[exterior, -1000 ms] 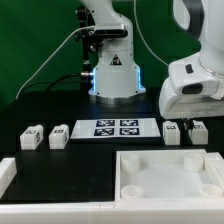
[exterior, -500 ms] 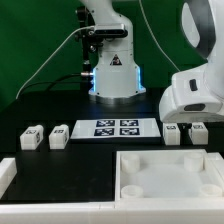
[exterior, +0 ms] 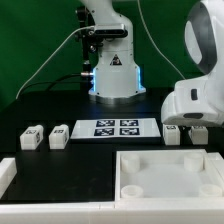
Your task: Assemble one leg
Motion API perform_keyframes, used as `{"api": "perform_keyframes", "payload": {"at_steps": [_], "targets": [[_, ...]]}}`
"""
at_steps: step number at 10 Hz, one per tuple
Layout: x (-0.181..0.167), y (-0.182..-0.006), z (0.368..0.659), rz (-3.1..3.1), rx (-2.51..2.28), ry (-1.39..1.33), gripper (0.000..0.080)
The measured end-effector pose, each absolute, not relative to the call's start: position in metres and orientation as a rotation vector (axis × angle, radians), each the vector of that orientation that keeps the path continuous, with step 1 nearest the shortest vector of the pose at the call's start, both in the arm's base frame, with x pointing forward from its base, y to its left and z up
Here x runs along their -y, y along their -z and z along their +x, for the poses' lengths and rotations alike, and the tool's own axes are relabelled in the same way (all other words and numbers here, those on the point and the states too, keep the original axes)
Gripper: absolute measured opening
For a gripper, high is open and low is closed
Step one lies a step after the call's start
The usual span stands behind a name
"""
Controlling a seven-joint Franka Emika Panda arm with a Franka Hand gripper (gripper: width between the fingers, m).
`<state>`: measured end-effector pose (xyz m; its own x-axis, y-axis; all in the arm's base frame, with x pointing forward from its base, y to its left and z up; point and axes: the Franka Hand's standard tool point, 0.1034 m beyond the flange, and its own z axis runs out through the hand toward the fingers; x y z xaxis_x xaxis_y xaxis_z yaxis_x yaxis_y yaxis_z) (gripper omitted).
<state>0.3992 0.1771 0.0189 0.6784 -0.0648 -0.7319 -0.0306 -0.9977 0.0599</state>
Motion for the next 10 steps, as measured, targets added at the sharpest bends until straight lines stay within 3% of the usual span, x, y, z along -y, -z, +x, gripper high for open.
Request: {"api": "perform_keyframes", "payload": {"at_steps": [6, 8, 9, 10], "targets": [[-0.1755, -0.0110, 0.3950, 2.840, 0.060, 1.250, 0.0649], [-0.1755, -0.0109, 0.3950, 2.840, 0.060, 1.250, 0.0385], [-0.1755, -0.0110, 0.3950, 2.840, 0.060, 1.250, 0.0385], [-0.1755, -0.0110, 0.3951, 2.840, 0.060, 1.250, 0.0290]]}}
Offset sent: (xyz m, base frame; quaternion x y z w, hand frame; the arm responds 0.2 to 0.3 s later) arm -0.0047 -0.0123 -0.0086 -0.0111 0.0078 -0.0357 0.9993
